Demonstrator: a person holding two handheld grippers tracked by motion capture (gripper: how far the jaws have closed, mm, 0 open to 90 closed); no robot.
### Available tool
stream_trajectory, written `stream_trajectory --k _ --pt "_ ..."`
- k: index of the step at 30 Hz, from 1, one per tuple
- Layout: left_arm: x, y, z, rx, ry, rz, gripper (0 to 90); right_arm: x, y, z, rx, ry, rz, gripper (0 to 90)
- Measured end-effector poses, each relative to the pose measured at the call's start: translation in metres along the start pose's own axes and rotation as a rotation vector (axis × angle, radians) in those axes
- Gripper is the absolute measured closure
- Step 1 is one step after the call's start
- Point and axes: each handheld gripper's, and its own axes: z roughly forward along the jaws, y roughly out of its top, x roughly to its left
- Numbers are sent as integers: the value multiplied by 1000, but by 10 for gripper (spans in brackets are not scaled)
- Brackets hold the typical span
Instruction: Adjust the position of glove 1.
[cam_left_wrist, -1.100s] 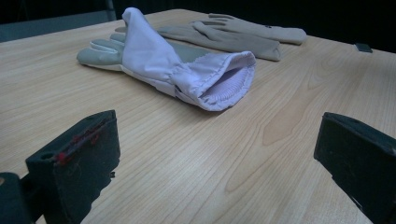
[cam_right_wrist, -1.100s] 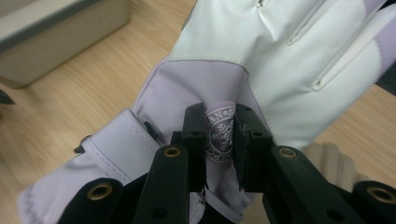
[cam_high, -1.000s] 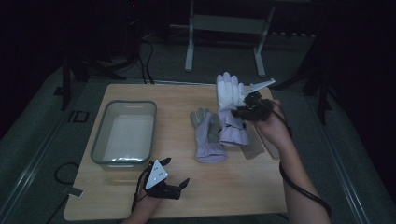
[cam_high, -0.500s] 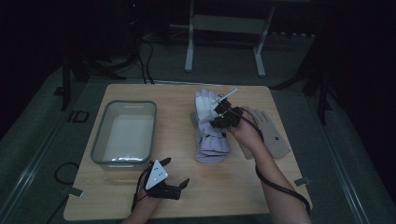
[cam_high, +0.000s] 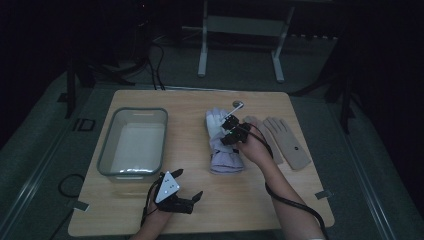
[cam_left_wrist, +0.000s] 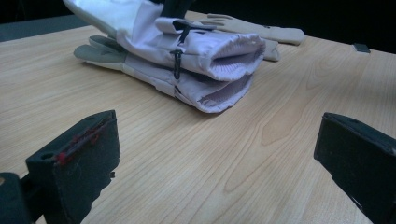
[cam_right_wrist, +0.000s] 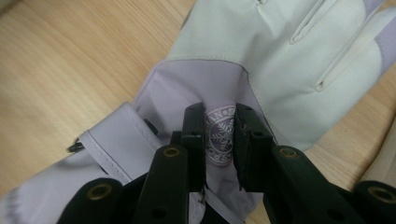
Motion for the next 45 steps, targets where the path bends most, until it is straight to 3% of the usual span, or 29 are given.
stream_trajectory --k 5,10,15,20,24,27,32,35,39,41,45 --pt "0 0 0 1 0 0 6 2 -3 11 18 4 -1 754" --pt "0 0 0 0 -1 -3 6 9 -10 11 -4 2 -21 754" --pt "1 0 0 1 1 -2 6 13 -19 6 -1 47 -33 745" --pt "1 0 1 9 7 -13 6 16 -22 1 -1 62 -61 644" --pt "2 1 1 15 19 -27 6 12 -22 -8 -45 60 -50 475" --pt "4 1 1 22 13 -42 6 7 -25 -15 -80 67 -11 375" --pt "5 1 1 28 23 -57 6 0 -31 -32 -179 80 -3 131" --pt "8 1 1 31 4 -79 6 -3 -37 -40 -215 68 -16 112" --pt "9 1 1 28 3 -85 5 -3 -46 -47 -264 86 -8 143" --pt "8 1 2 30 3 -74 6 -3 -52 -49 -296 45 -21 135" --pt "8 1 2 36 -1 -76 6 -5 -69 -49 -326 32 21 136"
